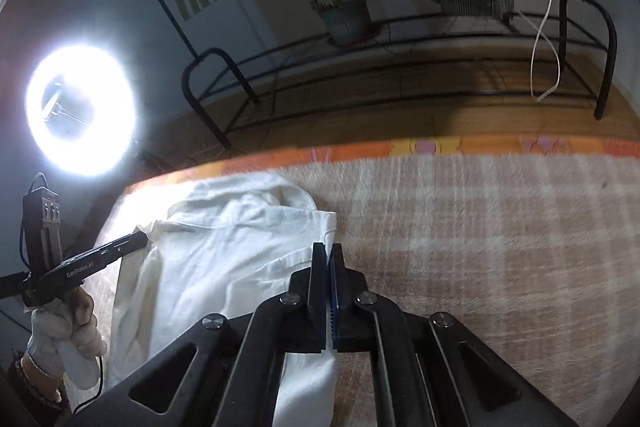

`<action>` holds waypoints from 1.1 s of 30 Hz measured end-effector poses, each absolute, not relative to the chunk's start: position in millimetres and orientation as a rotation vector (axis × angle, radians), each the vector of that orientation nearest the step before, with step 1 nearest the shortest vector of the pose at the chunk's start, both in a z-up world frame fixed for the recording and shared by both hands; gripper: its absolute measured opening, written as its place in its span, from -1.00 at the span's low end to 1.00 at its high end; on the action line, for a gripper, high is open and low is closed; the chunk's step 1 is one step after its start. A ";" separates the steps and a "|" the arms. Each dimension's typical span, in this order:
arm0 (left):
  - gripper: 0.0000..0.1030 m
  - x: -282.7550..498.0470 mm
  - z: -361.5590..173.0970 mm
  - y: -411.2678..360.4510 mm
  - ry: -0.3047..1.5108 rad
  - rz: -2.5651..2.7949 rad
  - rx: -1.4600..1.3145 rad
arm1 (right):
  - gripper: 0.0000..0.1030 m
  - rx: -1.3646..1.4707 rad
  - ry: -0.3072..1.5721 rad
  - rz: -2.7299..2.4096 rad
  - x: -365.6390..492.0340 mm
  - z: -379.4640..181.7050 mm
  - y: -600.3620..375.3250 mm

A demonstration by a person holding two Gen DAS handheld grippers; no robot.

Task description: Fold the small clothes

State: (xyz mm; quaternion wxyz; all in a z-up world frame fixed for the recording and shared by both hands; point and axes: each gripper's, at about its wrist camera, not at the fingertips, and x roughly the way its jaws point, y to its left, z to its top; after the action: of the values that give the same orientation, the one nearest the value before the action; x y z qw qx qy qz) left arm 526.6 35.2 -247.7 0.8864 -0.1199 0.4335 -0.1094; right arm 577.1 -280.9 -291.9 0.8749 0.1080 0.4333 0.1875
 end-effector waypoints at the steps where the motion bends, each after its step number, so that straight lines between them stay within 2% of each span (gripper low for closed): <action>1: -0.99 523.6 -242.7 33.7 0.886 -0.231 -0.248 | -1.00 0.229 0.893 0.399 574.6 -285.6 -281.6; 17: -1.00 411.9 -155.0 26.2 0.729 -0.266 -0.192 | -1.00 0.141 0.755 0.496 480.8 -197.6 -281.1; 26: -1.00 316.7 -154.7 33.8 0.700 -0.280 -0.160 | -1.00 0.116 0.750 0.509 380.7 -190.8 -290.0; 33: -1.00 254.3 -186.4 38.3 0.748 -0.275 -0.163 | -1.00 0.084 0.766 0.503 312.5 -201.4 -284.5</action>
State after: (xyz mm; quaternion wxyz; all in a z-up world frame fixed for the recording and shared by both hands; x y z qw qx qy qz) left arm 254.3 38.3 -186.4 0.9183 -0.0791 0.3640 -0.1339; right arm 312.5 -284.5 -201.4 0.8959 0.0406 0.3698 0.2429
